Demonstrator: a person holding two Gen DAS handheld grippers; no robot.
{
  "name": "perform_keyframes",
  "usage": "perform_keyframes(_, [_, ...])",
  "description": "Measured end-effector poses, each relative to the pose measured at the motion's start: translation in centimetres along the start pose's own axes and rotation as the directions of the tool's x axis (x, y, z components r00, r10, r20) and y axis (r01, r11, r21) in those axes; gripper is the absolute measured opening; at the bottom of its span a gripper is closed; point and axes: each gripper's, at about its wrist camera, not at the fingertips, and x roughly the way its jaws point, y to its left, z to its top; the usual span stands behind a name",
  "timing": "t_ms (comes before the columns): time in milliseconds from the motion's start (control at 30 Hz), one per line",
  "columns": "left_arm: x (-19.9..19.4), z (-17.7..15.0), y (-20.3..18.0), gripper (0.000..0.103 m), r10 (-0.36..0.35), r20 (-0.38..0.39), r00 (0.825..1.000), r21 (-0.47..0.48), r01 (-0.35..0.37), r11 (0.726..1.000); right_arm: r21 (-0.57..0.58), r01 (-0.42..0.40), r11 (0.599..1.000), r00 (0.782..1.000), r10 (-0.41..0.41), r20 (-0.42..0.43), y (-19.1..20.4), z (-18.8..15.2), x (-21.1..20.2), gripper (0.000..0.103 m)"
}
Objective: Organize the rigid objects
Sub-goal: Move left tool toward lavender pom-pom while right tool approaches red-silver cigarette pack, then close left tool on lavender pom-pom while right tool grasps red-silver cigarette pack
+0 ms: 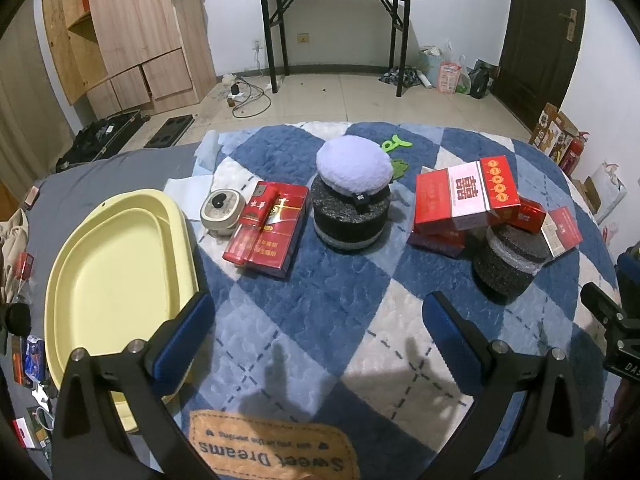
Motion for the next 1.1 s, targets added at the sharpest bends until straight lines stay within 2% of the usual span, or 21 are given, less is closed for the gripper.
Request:
perform_keyframes(800, [0.3, 0.3, -0.3, 0.103, -0.025, -0.041, 0.999, -0.014, 0.025, 1.000, -0.011, 0.005, 1.000, 1.000, -0.005, -0.009, -0.2, -0.5, 0.4, 0.103])
perform_keyframes(1100, [1.5, 3.0, -0.3, 0.103, -0.032, -0.041, 0.999, 0.000, 0.032, 0.999, 0.015, 0.028, 0.999, 0.999, -0.028, -0.019, -2.0, 0.0, 1.9, 0.103])
